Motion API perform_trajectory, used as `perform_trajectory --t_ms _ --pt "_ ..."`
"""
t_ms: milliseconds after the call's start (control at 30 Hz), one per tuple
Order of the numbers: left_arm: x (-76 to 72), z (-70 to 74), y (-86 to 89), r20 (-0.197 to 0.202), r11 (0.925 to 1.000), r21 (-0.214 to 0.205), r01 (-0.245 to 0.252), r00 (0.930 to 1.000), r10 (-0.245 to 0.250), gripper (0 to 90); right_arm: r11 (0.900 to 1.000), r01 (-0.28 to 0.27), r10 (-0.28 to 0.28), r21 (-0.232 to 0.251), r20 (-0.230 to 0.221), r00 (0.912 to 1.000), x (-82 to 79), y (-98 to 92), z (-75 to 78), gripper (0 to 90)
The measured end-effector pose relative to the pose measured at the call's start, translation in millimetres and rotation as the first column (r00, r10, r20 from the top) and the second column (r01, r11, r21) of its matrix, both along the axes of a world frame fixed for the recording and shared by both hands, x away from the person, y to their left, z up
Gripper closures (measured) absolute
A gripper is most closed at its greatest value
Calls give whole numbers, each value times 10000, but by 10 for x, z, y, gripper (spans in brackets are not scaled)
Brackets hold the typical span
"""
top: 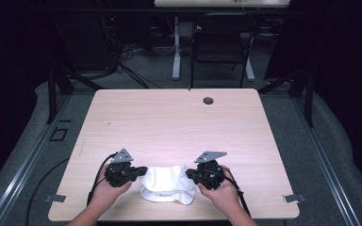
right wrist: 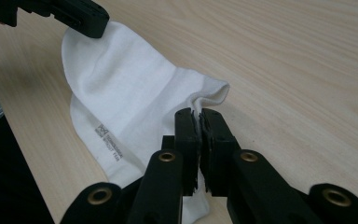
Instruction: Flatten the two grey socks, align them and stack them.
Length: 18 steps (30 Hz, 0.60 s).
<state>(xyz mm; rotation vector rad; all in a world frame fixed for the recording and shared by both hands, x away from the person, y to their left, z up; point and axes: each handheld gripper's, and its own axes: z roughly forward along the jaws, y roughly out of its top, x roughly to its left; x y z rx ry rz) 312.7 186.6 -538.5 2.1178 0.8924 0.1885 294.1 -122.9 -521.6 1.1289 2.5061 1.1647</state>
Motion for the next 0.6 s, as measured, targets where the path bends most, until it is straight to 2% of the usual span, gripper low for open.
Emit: perform_trajectory --t_ms 133,367,433,600 --pt "-55 4 15 -13 10000 -58 52 10000 -52 890 9998 -17 16 182 32 10000 -85 -12 -20 861" --pt "-117 -14 20 -46 9999 -100 120 9999 -120 890 9998 -52 51 177 83 10000 -242 -34 -40 861" --pt "-131 -40 12 -163 9997 -159 161 9997 -164 890 9997 5 -7 226 87 10000 -271 -46 -52 861" --pt "-129 -69 -7 -137 9997 -85 217 9997 -218 889 9996 82 -81 254 -50 10000 -299 -78 -97 861"
